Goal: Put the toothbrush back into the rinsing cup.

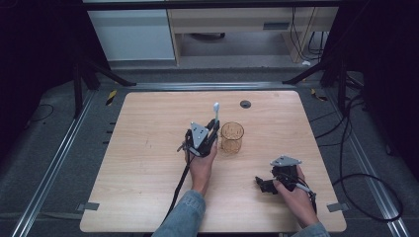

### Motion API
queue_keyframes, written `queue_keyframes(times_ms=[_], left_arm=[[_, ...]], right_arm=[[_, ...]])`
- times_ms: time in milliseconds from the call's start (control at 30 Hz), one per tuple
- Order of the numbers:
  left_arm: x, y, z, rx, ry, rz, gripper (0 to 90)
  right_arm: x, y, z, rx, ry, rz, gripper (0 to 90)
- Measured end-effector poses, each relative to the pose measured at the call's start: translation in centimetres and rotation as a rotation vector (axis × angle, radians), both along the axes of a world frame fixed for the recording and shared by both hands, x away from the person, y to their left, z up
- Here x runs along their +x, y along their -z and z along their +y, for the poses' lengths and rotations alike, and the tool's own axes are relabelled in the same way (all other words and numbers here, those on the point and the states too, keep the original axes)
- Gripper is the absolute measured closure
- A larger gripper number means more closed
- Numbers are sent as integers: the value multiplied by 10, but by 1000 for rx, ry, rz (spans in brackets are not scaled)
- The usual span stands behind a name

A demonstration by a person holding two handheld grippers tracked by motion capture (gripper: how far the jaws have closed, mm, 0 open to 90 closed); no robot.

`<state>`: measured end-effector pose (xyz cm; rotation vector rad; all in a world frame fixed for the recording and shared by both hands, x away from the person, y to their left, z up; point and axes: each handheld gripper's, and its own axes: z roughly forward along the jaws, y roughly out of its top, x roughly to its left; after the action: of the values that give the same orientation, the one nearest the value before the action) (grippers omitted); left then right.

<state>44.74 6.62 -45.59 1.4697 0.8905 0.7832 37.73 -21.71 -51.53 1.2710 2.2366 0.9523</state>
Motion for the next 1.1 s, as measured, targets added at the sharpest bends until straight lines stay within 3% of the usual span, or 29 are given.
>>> queue_keyframes(times_ms=[533,1100], left_arm=[[-2,8,2,20,12,30,782],[-5,11,4,36,8,34,785]], right_arm=[[0,0,0,1,0,0,5],[0,0,0,3,-2,1,5]])
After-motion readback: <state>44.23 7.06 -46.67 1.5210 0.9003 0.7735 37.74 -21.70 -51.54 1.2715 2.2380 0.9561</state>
